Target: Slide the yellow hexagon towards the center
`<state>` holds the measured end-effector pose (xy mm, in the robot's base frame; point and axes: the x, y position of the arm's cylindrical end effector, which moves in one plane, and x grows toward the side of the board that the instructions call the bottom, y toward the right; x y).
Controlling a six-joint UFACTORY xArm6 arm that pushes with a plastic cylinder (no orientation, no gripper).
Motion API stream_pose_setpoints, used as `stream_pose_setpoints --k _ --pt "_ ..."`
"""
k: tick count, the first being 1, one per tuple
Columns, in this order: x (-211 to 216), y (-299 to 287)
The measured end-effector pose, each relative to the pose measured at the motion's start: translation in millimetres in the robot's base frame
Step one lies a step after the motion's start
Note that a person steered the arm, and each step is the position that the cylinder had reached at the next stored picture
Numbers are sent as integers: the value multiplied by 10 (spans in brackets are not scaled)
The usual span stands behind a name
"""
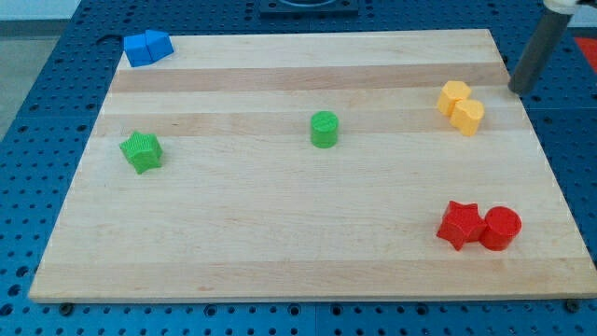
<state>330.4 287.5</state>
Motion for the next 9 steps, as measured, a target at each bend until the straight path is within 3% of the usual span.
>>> stream_pose_setpoints --k 2,4,6,7,9 --pt "134 -465" --pt "177 -561" --pt "253 -1465" --pt "259 -1376" --pt "271 -204"
